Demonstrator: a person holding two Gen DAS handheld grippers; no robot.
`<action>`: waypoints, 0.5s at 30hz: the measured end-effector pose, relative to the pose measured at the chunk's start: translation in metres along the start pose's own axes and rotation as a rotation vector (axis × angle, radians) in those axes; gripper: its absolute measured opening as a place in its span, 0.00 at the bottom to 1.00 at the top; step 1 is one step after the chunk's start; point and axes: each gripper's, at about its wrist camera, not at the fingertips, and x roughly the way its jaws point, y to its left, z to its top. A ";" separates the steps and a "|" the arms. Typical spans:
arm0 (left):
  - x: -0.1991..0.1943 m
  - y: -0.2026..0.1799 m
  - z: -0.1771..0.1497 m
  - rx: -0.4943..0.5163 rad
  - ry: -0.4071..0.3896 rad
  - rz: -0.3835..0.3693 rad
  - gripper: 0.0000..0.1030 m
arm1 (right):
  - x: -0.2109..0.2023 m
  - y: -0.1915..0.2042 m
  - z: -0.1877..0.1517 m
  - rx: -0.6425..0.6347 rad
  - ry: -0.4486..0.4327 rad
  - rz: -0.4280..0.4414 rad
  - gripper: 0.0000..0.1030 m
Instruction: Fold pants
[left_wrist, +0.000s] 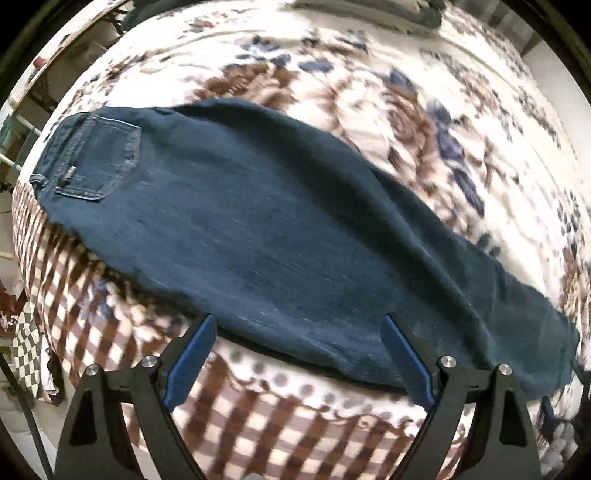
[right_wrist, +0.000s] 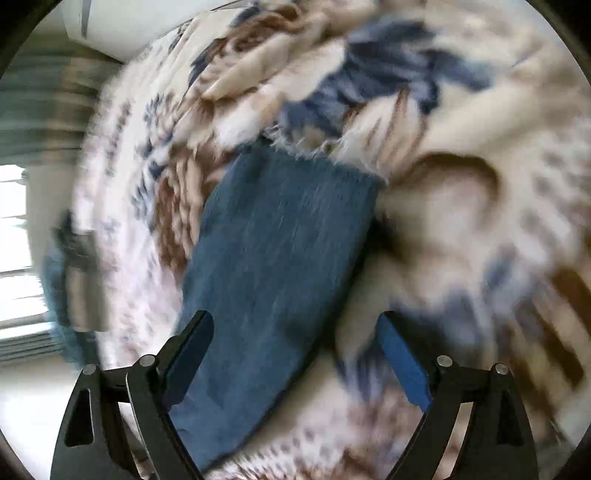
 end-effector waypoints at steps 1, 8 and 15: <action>0.003 0.000 0.003 -0.001 0.009 -0.003 0.88 | 0.006 -0.012 0.013 0.017 0.018 0.081 0.87; 0.002 -0.019 0.004 0.072 -0.016 0.054 0.88 | 0.044 0.006 0.021 0.022 0.001 0.369 0.10; -0.010 -0.012 0.012 0.086 -0.055 0.093 0.88 | 0.010 0.020 0.013 -0.006 -0.123 0.242 0.09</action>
